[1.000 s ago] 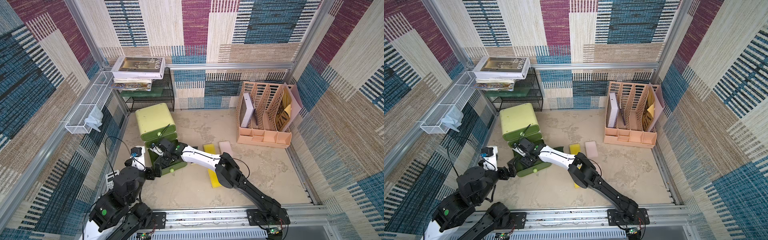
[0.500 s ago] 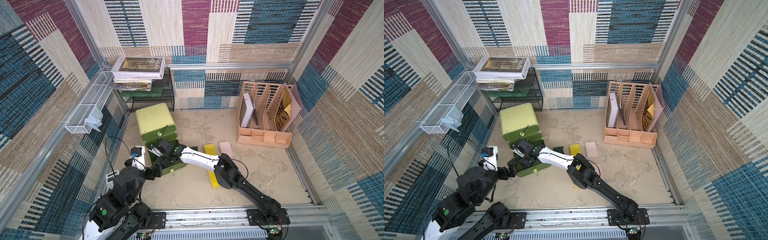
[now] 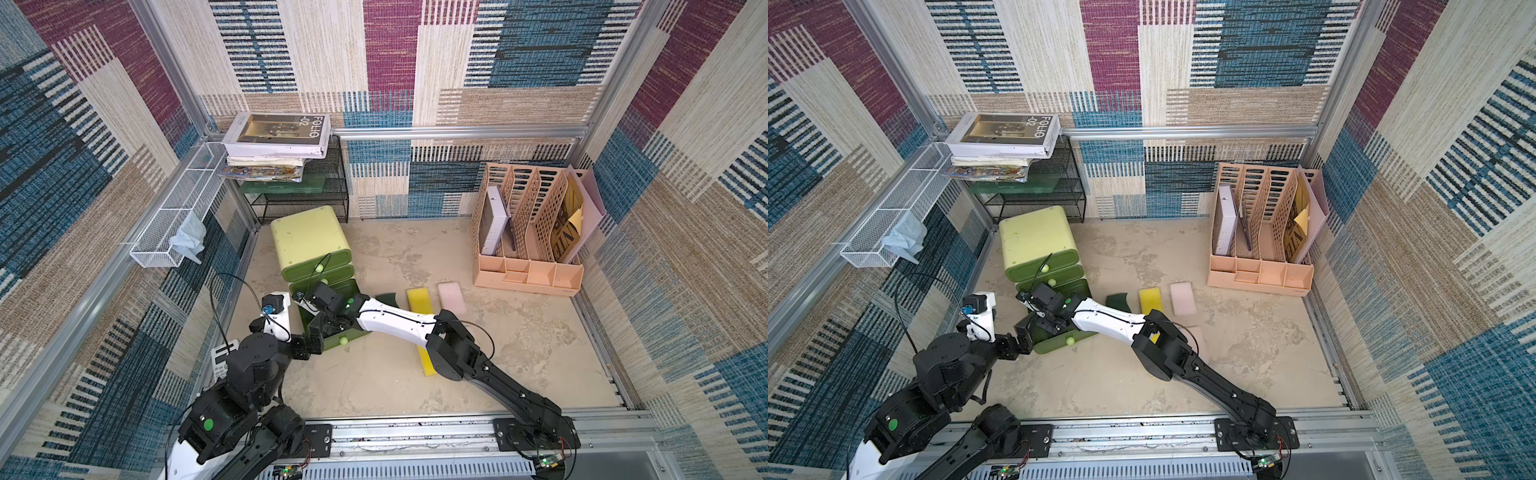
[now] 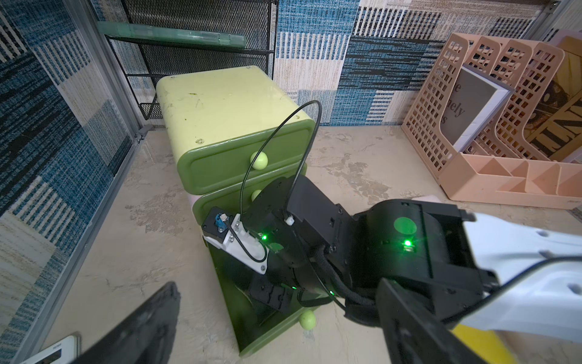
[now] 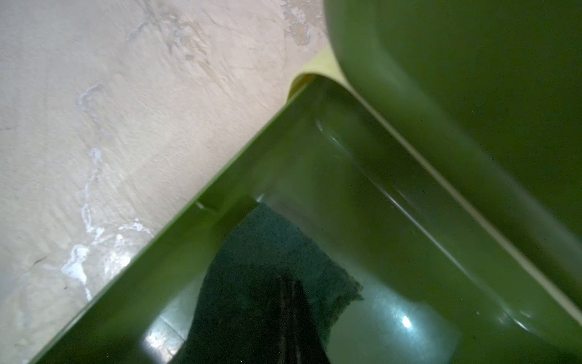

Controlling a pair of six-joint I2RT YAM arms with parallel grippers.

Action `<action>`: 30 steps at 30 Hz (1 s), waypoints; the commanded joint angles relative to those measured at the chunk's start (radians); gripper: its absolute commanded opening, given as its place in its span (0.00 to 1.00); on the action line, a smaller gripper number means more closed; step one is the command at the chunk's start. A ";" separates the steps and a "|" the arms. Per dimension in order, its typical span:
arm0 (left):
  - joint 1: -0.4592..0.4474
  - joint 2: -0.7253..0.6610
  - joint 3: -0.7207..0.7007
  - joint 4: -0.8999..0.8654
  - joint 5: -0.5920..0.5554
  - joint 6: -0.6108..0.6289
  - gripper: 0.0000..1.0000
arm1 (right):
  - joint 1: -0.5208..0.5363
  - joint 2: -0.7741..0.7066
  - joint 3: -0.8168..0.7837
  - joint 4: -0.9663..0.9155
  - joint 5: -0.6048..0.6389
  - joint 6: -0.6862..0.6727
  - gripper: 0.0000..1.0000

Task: Take the sponge out of the drawer
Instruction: Pick up the sponge from the drawer.

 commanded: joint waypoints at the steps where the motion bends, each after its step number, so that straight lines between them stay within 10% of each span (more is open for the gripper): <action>1: 0.001 0.000 0.001 0.026 -0.009 0.002 1.00 | -0.001 0.002 -0.003 -0.052 0.041 0.016 0.00; 20: 0.001 -0.005 0.001 0.024 -0.012 0.002 1.00 | 0.001 -0.138 -0.101 0.060 0.056 0.065 0.00; 30: 0.001 -0.007 0.000 0.024 -0.011 0.000 1.00 | 0.001 -0.132 -0.102 -0.010 0.054 0.087 0.38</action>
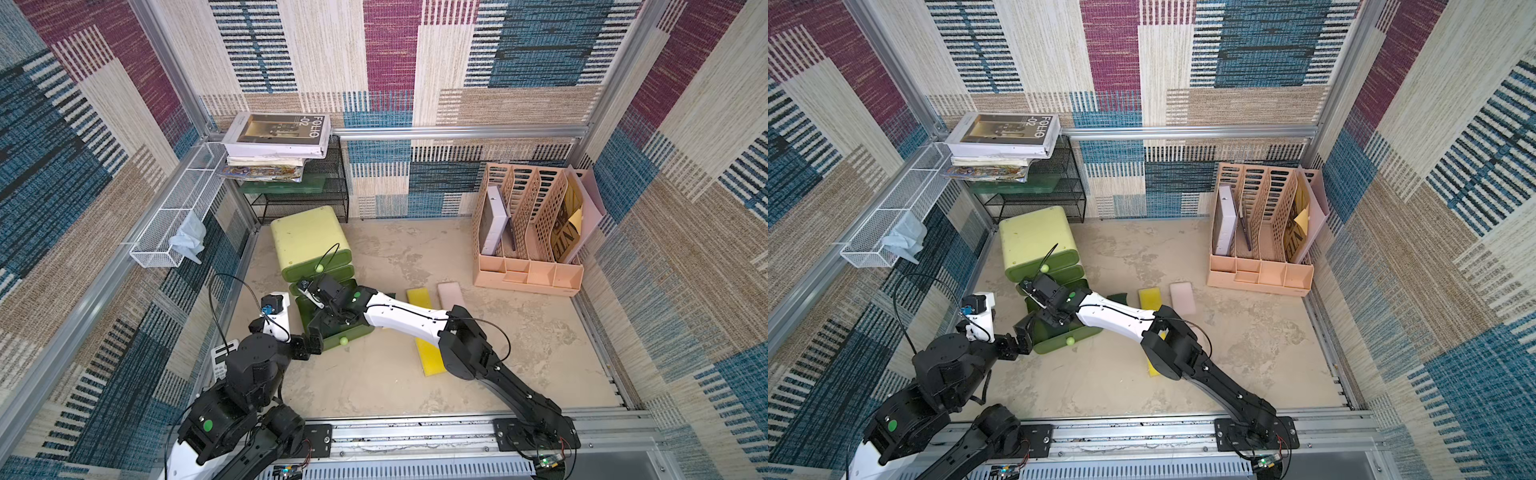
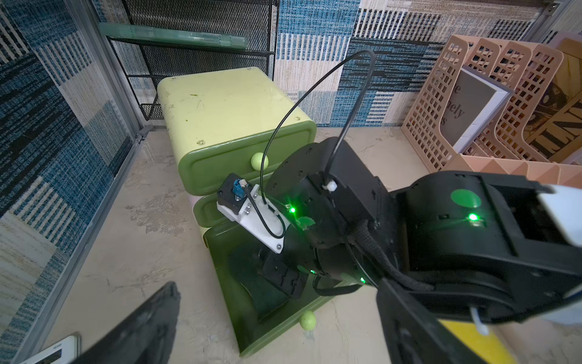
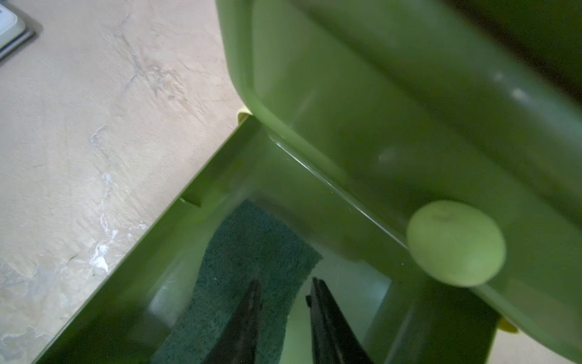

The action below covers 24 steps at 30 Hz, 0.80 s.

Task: Take the sponge out of the drawer
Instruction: Pick up the sponge from the drawer.

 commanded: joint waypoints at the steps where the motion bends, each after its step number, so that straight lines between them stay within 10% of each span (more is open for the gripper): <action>1: -0.001 -0.003 0.000 0.024 -0.010 0.000 1.00 | 0.003 0.005 0.001 -0.024 0.000 0.017 0.41; 24: -0.001 -0.003 0.001 0.024 -0.009 0.000 1.00 | -0.011 0.059 0.019 -0.094 -0.051 0.064 0.61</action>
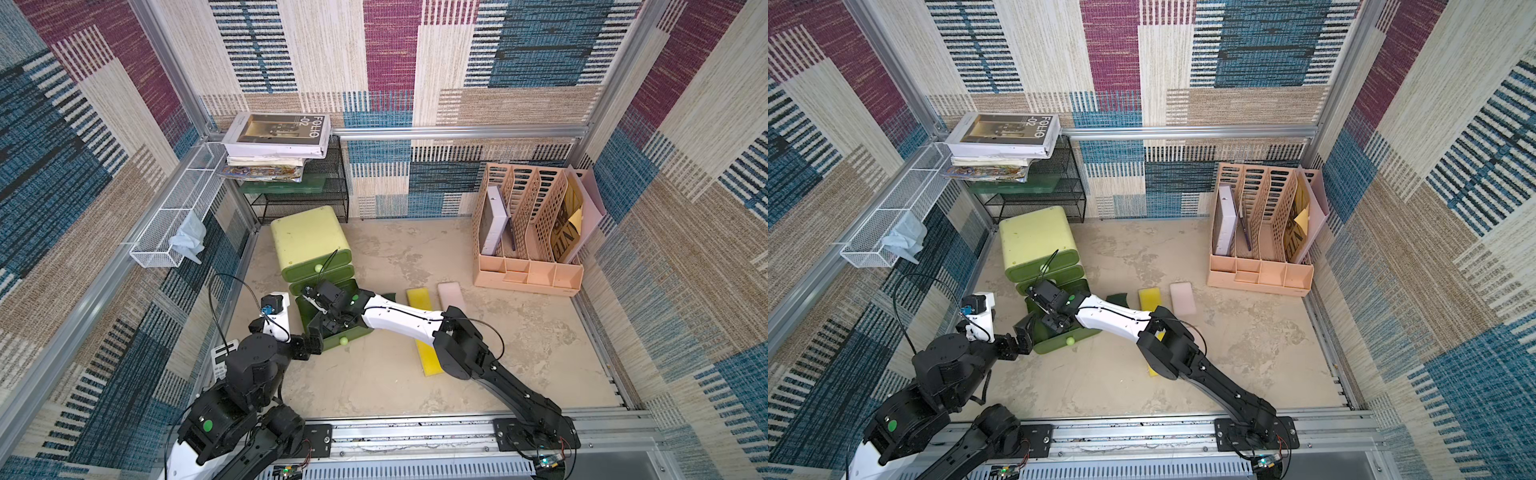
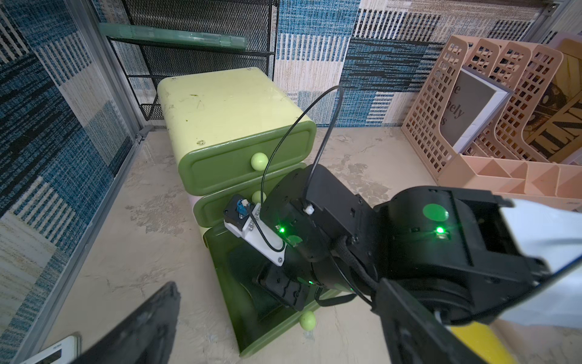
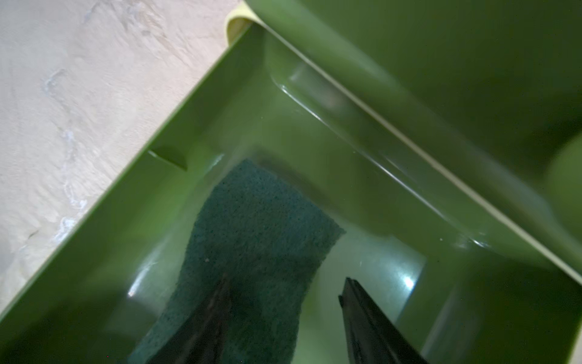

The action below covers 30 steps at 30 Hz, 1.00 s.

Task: Take the sponge out of the drawer
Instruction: Pick up the sponge from the drawer.

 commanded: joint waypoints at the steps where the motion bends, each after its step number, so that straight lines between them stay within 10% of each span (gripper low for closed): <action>1: -0.001 -0.002 0.000 0.024 -0.009 0.000 1.00 | -0.007 0.016 0.015 -0.038 -0.038 0.023 0.61; 12: -0.001 -0.001 -0.002 0.024 -0.007 0.001 1.00 | -0.016 0.053 0.047 -0.054 -0.105 0.028 0.63; 30: 0.000 -0.002 -0.002 0.024 -0.007 -0.001 1.00 | -0.037 0.076 0.048 -0.067 -0.172 0.046 0.13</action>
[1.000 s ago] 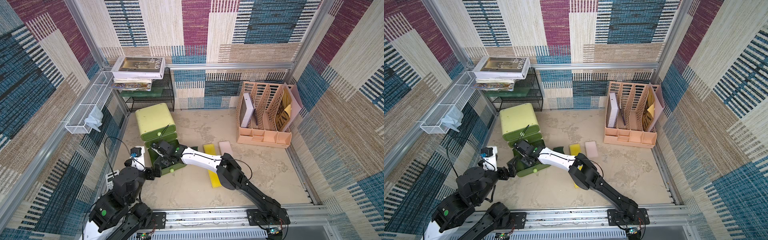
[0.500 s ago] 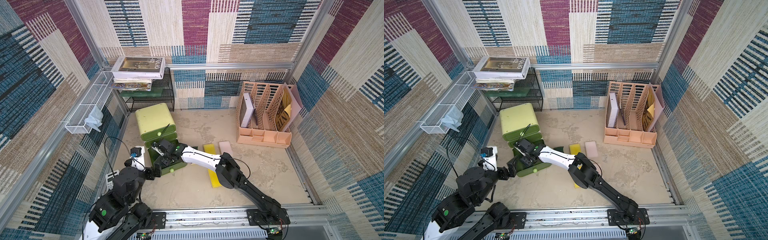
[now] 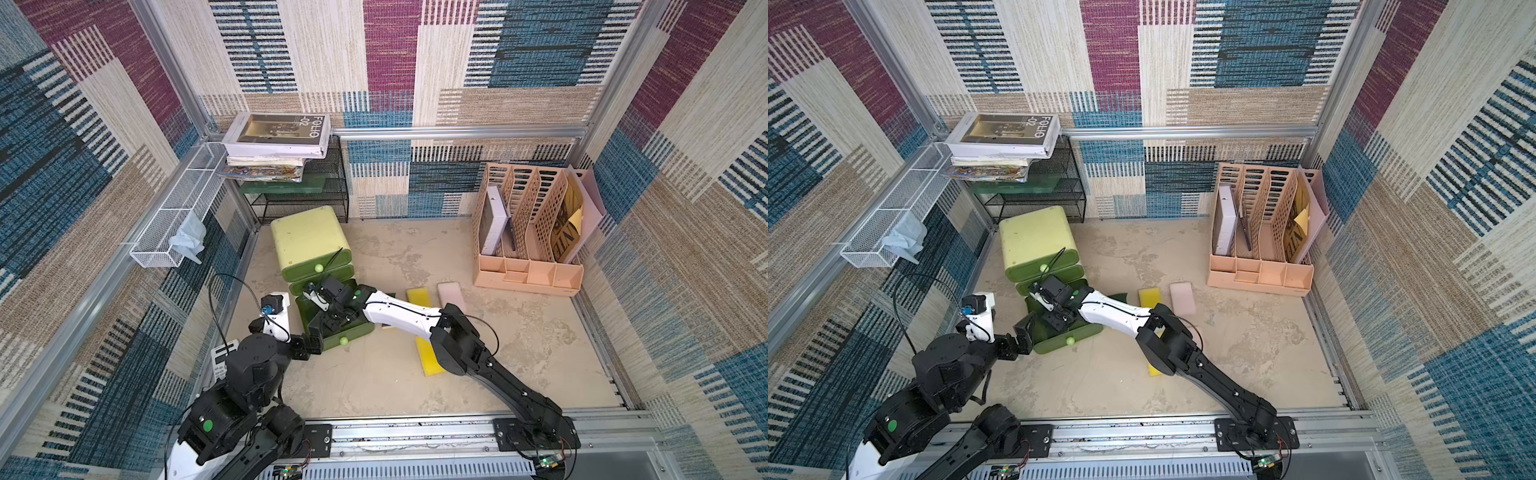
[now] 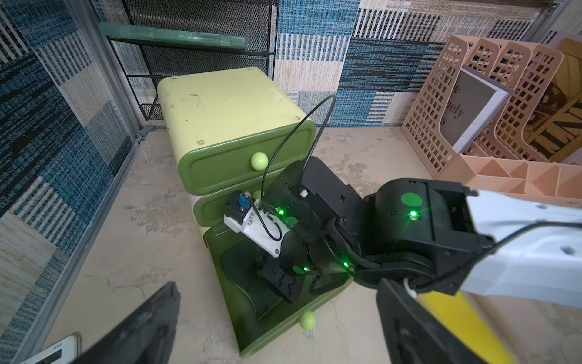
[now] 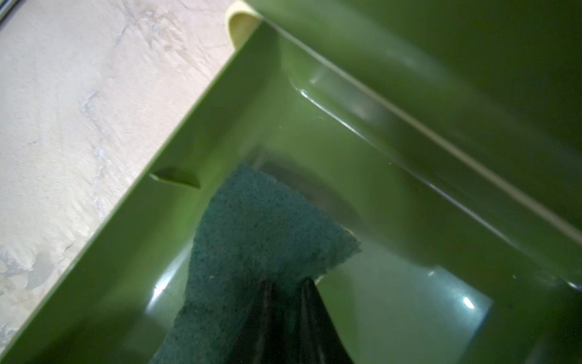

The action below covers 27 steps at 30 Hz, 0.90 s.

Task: Take the sponge out of the drawer
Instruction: Pick up the sponge from the drawer.

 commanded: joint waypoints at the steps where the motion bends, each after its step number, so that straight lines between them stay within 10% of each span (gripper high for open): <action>1: 0.000 -0.002 -0.002 0.024 -0.008 0.000 1.00 | 0.000 0.020 -0.003 -0.076 -0.003 0.003 0.10; 27: -0.001 -0.007 -0.001 0.025 -0.008 -0.001 1.00 | 0.008 -0.129 -0.080 0.067 0.061 0.023 0.00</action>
